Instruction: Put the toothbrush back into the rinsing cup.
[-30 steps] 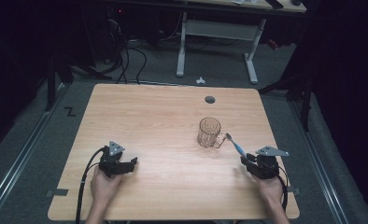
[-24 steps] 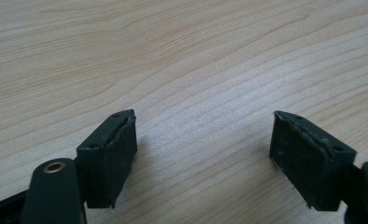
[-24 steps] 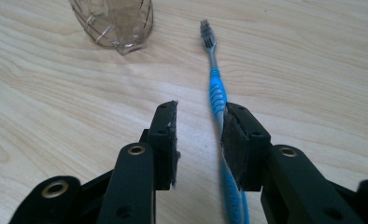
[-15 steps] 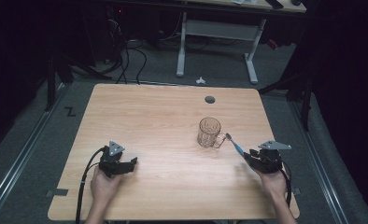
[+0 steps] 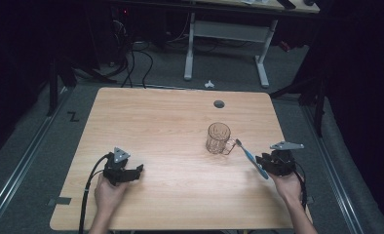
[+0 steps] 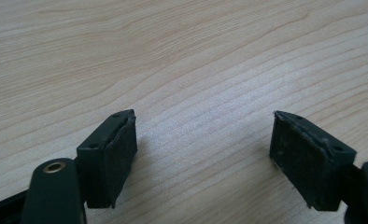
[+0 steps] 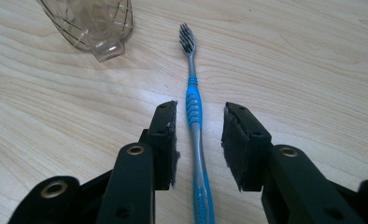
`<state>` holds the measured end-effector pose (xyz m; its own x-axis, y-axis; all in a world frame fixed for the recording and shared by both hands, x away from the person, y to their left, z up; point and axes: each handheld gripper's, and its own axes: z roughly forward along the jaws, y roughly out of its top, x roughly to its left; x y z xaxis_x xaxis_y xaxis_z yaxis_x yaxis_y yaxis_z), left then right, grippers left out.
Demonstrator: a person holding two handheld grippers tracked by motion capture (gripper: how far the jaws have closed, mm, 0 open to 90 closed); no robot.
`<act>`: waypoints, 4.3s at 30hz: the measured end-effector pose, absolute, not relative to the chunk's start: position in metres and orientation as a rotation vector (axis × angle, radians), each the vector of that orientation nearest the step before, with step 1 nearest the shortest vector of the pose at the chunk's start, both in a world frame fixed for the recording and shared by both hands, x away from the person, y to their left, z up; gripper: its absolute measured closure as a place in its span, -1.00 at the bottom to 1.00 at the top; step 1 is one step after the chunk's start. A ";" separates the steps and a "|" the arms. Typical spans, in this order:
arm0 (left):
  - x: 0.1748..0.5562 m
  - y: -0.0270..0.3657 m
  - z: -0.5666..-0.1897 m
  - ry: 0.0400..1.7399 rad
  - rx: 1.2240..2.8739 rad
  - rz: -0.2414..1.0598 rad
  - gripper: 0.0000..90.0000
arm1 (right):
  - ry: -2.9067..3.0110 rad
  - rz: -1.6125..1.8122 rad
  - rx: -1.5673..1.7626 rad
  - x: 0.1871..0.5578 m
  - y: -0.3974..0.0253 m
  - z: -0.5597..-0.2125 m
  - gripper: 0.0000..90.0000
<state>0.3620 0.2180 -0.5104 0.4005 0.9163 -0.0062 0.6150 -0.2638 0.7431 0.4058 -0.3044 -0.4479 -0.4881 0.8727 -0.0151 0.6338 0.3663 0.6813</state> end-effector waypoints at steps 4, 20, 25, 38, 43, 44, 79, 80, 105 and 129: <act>0.362 0.218 -0.510 1.301 1.987 0.572 -0.47 | 2.280 0.844 1.324 0.413 -0.305 -0.445 0.47; 0.362 0.218 -0.510 1.301 1.987 0.572 -0.47 | 2.402 0.678 1.337 0.445 -0.291 -0.443 0.47; 0.362 0.218 -0.510 1.301 1.987 0.572 -0.47 | 2.428 0.646 1.337 0.452 -0.286 -0.443 0.47; 0.362 0.218 -0.510 1.301 1.987 0.572 -0.47 | 2.523 0.515 1.332 0.473 -0.268 -0.445 0.49; 0.362 0.218 -0.510 1.301 1.987 0.571 -0.48 | 2.561 0.445 1.344 0.480 -0.263 -0.448 0.49; 0.362 0.218 -0.510 1.301 1.987 0.571 -0.48 | 2.565 0.436 1.340 0.481 -0.262 -0.448 0.49; 0.362 0.218 -0.510 1.300 1.987 0.572 -0.47 | 2.655 0.303 1.404 0.503 -0.251 -0.462 0.76; 0.362 0.218 -0.510 1.300 1.988 0.572 -0.47 | 2.657 0.304 1.403 0.502 -0.251 -0.462 0.77; 0.362 0.218 -0.510 1.300 1.988 0.573 -0.47 | 2.580 0.542 1.321 0.476 -0.261 -0.434 0.77; 0.362 0.218 -0.510 1.301 1.987 0.572 -0.47 | 2.496 0.860 1.280 0.452 -0.272 -0.413 0.78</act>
